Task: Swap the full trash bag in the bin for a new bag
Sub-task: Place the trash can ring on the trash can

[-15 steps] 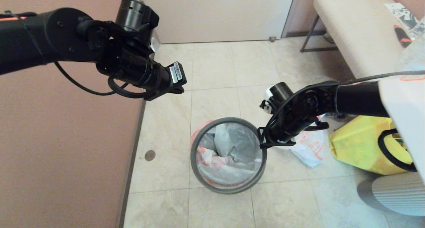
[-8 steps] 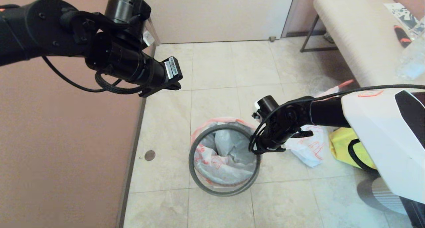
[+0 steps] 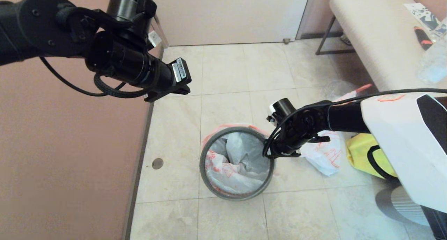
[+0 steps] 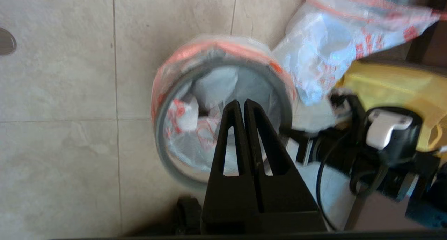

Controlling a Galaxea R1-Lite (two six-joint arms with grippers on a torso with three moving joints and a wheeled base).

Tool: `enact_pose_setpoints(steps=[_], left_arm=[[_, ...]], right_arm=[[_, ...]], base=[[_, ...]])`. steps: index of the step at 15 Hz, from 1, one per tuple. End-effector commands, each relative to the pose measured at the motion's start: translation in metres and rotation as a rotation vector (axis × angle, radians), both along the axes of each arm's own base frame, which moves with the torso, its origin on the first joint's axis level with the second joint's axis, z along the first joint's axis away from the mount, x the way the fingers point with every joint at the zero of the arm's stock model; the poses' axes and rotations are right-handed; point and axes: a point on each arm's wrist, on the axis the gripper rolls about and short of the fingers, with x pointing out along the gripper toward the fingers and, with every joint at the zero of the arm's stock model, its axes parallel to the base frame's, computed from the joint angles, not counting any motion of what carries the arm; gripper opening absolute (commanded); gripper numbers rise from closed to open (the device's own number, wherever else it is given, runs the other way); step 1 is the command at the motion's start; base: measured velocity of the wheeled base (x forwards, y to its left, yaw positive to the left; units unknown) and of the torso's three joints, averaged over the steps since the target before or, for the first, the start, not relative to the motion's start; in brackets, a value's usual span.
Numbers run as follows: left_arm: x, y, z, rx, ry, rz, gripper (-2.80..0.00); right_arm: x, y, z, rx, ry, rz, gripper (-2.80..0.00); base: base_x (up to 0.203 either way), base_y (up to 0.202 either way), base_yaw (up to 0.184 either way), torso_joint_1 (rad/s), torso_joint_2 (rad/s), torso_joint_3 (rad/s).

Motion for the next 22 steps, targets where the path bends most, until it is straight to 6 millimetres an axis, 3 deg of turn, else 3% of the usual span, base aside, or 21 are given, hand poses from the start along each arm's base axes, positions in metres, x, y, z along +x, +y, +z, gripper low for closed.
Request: enact_pose_setpoints(steps=[1,4,10,15,19,22], left_arm=[[-0.002,-0.002,0.001,-0.001,0.004,-0.007,-2.80],[-0.004,-0.001,0.002,-0.002,-0.001,-0.004,-2.80],[0.003,-0.003,-0.005,0.008,0.014,-0.002,-2.80],[0.010,-0.015,-0.018,0.028,0.049,-0.024,-2.80],[0.028,-0.025,-0.042,0.059,0.100,-0.027,-2.80],[0.034,-0.028,-0.050,0.070,0.116,-0.027,-2.80]], right_arm=[[0.000,-0.003,0.006,-0.002,-0.017,-0.014,-2.80],[0.003,-0.005,0.004,-0.004,-0.026,-0.021,-2.80],[0.013,-0.003,-0.022,-0.020,-0.001,-0.024,-2.80],[0.019,-0.013,-0.018,-0.027,-0.033,-0.019,-2.80],[0.023,-0.027,-0.013,-0.046,-0.044,-0.062,-2.80],[0.024,-0.026,-0.015,-0.070,-0.053,-0.030,-2.80]], base=[[0.000,0.000,0.000,0.000,0.00,0.000],[0.000,0.000,0.000,0.000,0.00,0.000],[0.000,0.000,0.000,0.000,0.00,0.000],[0.000,0.000,0.000,0.000,0.00,0.000],[0.000,0.000,0.000,0.000,0.00,0.000],[0.000,0.000,0.000,0.000,0.00,0.000]])
